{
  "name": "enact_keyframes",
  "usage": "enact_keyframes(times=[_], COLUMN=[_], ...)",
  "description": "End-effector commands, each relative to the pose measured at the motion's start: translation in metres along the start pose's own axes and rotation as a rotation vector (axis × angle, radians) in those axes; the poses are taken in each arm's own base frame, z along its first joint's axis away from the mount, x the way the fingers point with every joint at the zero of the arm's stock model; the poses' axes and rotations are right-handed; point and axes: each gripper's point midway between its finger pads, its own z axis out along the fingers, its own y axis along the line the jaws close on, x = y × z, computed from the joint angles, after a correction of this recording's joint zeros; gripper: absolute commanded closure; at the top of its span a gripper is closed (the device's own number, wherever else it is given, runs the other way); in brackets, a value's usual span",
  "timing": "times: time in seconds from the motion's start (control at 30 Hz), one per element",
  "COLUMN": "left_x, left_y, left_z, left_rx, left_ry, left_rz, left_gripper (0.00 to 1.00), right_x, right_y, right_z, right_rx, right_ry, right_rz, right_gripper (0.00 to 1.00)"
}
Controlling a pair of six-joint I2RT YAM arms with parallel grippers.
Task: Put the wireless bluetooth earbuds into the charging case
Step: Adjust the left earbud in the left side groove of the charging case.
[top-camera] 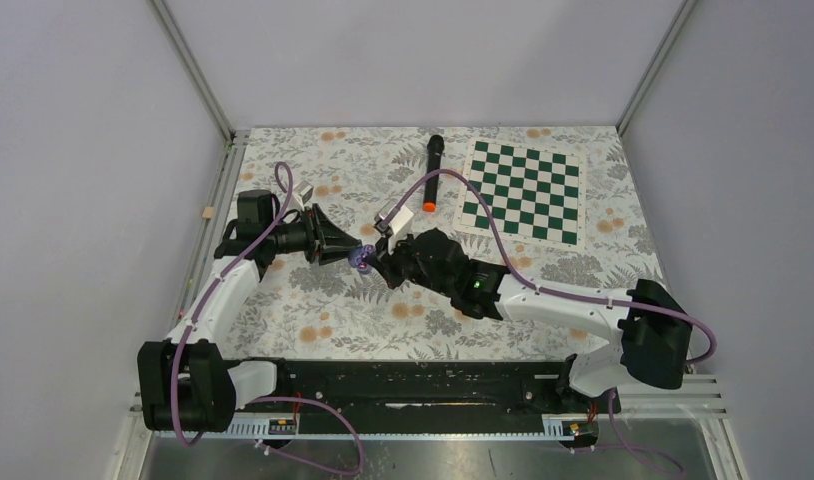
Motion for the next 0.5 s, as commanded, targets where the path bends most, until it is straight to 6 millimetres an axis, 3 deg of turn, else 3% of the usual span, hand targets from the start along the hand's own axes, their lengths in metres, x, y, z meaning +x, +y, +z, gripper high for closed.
enact_keyframes(times=[0.0,0.2,0.47], left_x=[-0.002,-0.002,-0.003], left_y=[-0.026,-0.026,-0.026], left_z=[-0.007,-0.007,-0.007], left_rx=[0.053,0.054,0.053], left_ry=[-0.007,-0.006,-0.005], left_rz=[0.081,0.08,0.079], left_gripper=[1.0,1.0,1.0], right_x=[-0.019,-0.015,-0.036], right_y=[0.001,0.005,-0.004], right_z=[0.008,0.011,-0.009], right_rx=[0.004,-0.017,0.029], right_ry=[-0.043,-0.026,-0.1], right_rz=[0.019,0.024,0.019], right_gripper=[1.0,1.0,1.0])
